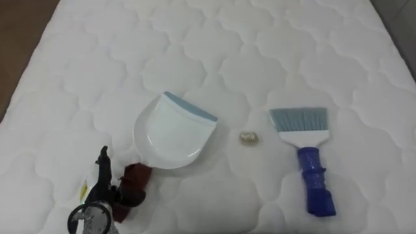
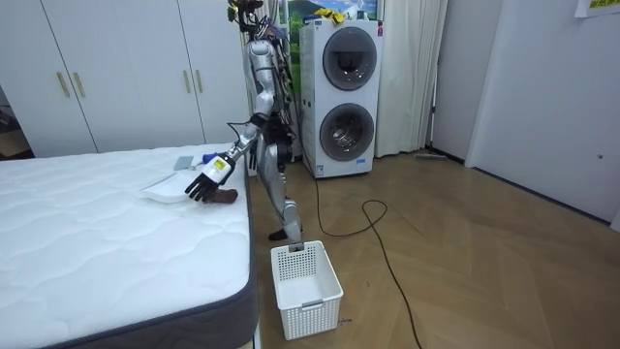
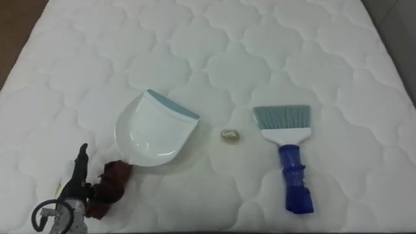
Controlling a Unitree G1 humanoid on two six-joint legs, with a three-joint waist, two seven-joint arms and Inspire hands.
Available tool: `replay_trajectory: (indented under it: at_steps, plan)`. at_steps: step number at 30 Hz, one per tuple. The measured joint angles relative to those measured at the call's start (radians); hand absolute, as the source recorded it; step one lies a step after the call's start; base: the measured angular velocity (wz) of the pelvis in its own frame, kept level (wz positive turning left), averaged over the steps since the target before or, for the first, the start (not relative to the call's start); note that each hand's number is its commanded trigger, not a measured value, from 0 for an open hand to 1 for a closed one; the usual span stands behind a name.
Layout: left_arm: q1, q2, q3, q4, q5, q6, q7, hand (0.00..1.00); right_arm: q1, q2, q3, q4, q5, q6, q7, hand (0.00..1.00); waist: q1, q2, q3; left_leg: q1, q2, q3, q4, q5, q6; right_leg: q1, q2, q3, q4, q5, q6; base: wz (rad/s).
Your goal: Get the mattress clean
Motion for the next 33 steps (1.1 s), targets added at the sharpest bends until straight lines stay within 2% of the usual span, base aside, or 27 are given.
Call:
replay_trajectory:
  at_steps: [8, 12, 15, 20, 21, 23, 28, 33]
  plan:
    - [-0.059, 0.001, -0.017, 0.116, -0.018, 0.0, -0.022, 0.0, -0.045, -0.002, 0.068, 0.03, 0.042, 0.001, -0.01, 0.0, 0.004, -0.001, 0.0, -0.046, 0.002, -0.003, 0.007, 0.001, -0.001, -0.048, 0.0, -0.004, 0.01, 0.0, -0.001, 0.01]
    - [-0.07, 0.003, -0.015, 0.127, -0.018, 0.0, -0.04, 0.0, -0.059, -0.002, 0.075, 0.036, 0.043, 0.001, -0.006, 0.0, 0.006, -0.002, 0.002, -0.053, 0.003, -0.001, 0.01, 0.001, -0.001, -0.065, -0.002, -0.008, 0.028, 0.0, -0.001, -0.02]
    - [-0.093, 0.008, -0.014, 0.14, -0.018, -0.001, -0.04, 0.0, -0.072, -0.001, 0.076, 0.038, 0.044, 0.0, -0.013, 0.0, 0.008, -0.005, 0.0054, -0.08, 0.003, -0.001, 0.022, 0.001, -0.001, -0.096, -0.006, -0.014, 0.051, 0.0, -0.001, -0.02]
    - [-0.156, 0.009, -0.016, 0.188, -0.019, -0.01, -0.035, 0.0, -0.116, 0.006, 0.106, 0.036, 0.041, -0.002, -0.046, 0.0, 0.01, -0.009, 0.0203, -0.157, -0.001, 0.009, 0.076, 0.001, -0.001, -0.169, -0.014, -0.011, 0.086, 0.0, -0.001, -0.06]
    - [-0.162, 0.009, -0.016, 0.193, -0.019, -0.012, -0.035, 0.0, -0.12, 0.007, 0.107, 0.036, 0.04, -0.002, -0.049, 0.0, 0.012, -0.009, 0.0207, -0.166, -0.001, 0.009, 0.08, 0.0, -0.001, -0.178, -0.014, -0.011, 0.09, 0.0, -0.001, 0.0]
    - [-0.185, 0.009, -0.016, 0.2, -0.019, -0.023, -0.022, 0.0, -0.127, 0.008, 0.107, 0.033, 0.04, -0.002, -0.059, 0.0, 0.026, -0.006, 0.0265, -0.199, 0.002, 0.01, 0.104, 0.0, -0.001, -0.203, -0.013, -0.011, 0.098, 0.003, -0.007, 0.0]
    - [-0.217, 0.009, -0.013, 0.216, -0.057, -0.04, 0.006, 0.0, -0.14, 0.008, 0.116, 0.028, 0.043, -0.001, -0.084, 0.0, 0.031, -0.006, 0.0293, -0.258, 0.003, 0.014, 0.135, 0.001, -0.001, -0.271, -0.015, -0.008, 0.138, 0.007, -0.013, -0.03]
    - [-0.242, 0.009, -0.013, 0.222, -0.078, -0.04, 0.051, 0.0, -0.156, 0.006, 0.146, 0.006, 0.044, -0.002, -0.11, 0.0, 0.029, -0.006, 0.0299, -0.322, 0.005, 0.032, 0.178, 0.001, 0.002, -0.341, -0.022, -0.006, 0.181, 0.01, -0.019, -0.1]
